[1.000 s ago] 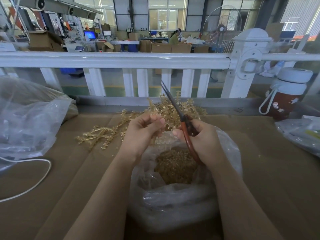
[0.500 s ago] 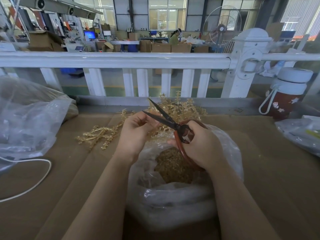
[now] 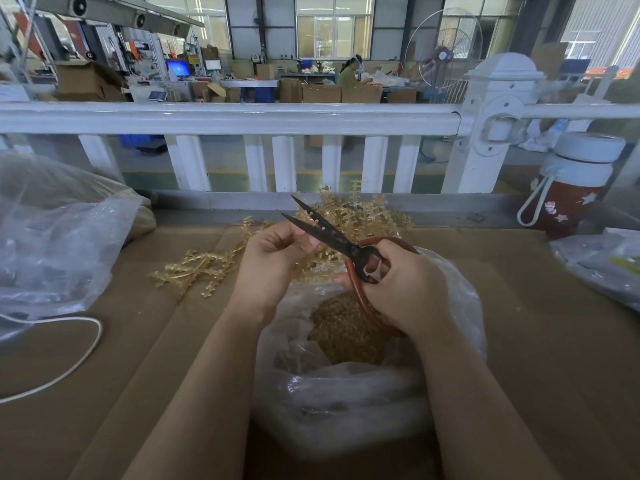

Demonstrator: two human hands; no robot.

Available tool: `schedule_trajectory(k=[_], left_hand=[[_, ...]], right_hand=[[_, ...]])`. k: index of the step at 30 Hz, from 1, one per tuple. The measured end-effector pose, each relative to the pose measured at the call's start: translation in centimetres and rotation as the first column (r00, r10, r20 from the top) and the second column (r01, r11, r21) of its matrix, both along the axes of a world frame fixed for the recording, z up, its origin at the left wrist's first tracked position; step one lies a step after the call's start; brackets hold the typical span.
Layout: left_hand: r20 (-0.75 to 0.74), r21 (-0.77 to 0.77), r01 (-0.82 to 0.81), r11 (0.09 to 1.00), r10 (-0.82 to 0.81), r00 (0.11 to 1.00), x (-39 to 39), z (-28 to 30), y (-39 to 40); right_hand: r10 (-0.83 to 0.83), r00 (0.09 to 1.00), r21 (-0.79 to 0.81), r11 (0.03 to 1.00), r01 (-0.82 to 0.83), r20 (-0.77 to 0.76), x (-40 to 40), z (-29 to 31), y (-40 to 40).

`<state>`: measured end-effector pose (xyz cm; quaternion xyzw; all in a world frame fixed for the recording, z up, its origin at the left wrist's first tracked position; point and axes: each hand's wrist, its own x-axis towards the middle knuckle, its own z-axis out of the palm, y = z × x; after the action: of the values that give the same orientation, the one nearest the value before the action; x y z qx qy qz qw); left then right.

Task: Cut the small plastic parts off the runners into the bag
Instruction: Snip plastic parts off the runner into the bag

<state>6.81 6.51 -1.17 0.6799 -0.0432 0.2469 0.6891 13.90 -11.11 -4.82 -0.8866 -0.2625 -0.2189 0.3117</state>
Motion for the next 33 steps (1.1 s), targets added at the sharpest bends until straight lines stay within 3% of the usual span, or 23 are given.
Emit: schedule_trajectory(k=[20,25,28,33], left_hand=[[-0.027,-0.029,0.018,0.999,-0.019,0.999,0.3,-0.5,0.5],[-0.116,-0.262,-0.074,0.962,0.045,0.992,0.6,-0.6,0.8],[-0.154,-0.277,-0.064,0.959,0.022,0.988,0.6,-0.6,1.1],[-0.183,-0.135,0.021,0.991,-0.046,0.982,0.7,-0.8,0.3]], right_hand=[[0.011,1.000,0.013,1.000,-0.010,-0.029,0.2,0.0,0.0],[0.032,0.996,0.039,0.999,-0.029,-0.079,0.0,0.2,-0.1],[0.028,0.990,0.131,0.991,-0.010,-0.137,0.0,0.2,-0.1],[0.169,0.951,0.477,0.878,-0.026,-0.260,0.0,0.8,0.2]])
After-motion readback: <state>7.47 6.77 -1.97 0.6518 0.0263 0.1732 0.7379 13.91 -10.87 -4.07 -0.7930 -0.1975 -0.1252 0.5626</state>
